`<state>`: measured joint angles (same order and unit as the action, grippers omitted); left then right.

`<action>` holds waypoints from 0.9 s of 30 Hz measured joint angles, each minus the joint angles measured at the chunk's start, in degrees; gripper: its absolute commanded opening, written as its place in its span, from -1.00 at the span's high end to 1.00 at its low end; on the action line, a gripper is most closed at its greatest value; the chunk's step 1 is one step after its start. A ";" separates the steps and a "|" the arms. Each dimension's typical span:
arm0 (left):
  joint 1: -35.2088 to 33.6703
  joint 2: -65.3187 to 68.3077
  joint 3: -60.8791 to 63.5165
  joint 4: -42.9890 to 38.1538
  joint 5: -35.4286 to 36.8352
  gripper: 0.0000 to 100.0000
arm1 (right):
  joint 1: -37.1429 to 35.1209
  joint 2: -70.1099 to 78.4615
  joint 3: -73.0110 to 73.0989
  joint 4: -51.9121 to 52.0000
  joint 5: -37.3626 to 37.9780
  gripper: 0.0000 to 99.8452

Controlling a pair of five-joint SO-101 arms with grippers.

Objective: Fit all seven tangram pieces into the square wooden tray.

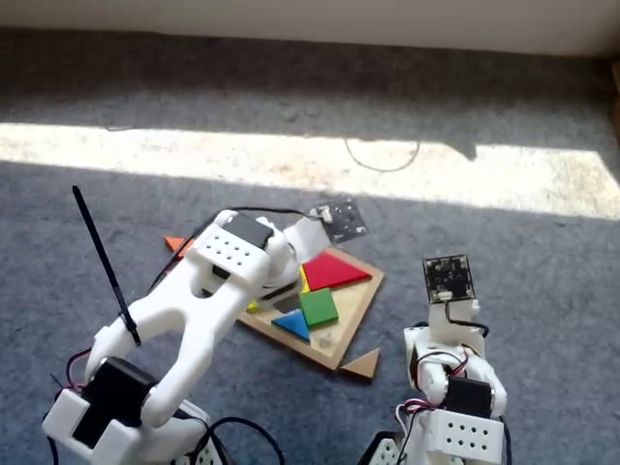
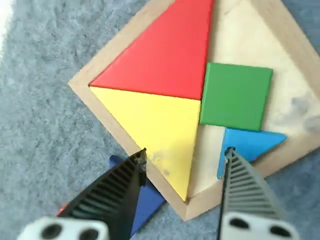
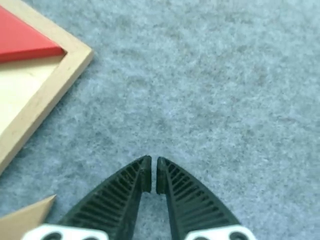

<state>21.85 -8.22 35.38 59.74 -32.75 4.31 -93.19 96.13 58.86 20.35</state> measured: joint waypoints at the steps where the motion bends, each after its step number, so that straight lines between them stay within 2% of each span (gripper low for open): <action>1: 0.00 0.00 0.00 -0.70 2.11 0.51 | 0.00 0.00 0.00 0.00 0.00 0.93; 5: 2.73 0.00 0.09 -1.41 8.70 0.50 | 0.00 0.00 0.00 0.00 0.00 0.93; 10: 3.52 -0.09 3.87 -1.76 10.11 0.51 | 0.00 0.00 0.00 0.00 0.00 0.93; 16: 3.25 -0.35 7.38 -2.37 5.63 0.51 | 0.00 0.00 0.00 0.00 0.00 0.93; 22: -3.87 -0.88 7.82 -3.43 1.67 0.51 | 0.00 0.00 0.00 0.00 0.00 0.93; 27: -5.89 -2.11 7.74 -2.99 0.88 0.51 | 0.00 0.00 0.00 0.00 0.00 0.93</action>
<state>15.96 -10.33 43.12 56.75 -31.87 4.31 -93.19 96.13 58.86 20.35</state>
